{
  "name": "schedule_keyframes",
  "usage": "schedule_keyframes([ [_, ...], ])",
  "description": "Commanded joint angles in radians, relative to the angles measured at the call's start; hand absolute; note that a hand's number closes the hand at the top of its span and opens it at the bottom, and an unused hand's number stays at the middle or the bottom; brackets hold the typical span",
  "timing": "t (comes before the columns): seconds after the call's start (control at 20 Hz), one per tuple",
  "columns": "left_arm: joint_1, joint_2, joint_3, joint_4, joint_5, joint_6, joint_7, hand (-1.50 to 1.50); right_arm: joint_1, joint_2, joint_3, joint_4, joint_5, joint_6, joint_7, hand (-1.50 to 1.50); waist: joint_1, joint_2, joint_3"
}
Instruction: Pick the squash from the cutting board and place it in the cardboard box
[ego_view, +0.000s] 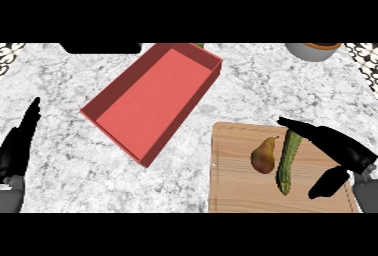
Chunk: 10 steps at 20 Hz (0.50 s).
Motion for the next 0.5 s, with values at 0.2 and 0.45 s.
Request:
schedule_keyframes([
  [0.2,-0.019,-0.016,0.036,-0.011,-0.019,-0.036,0.024,0.00,0.051,0.054,0.049,-0.062,0.127,0.016,0.088,-1.50,0.000,0.000,0.000],
  [0.45,-0.010,-0.016,0.064,0.014,-0.032,-0.053,-0.022,0.00,0.016,0.137,0.065,0.018,0.182,0.009,0.163,-1.50,0.003,0.001,0.000],
])
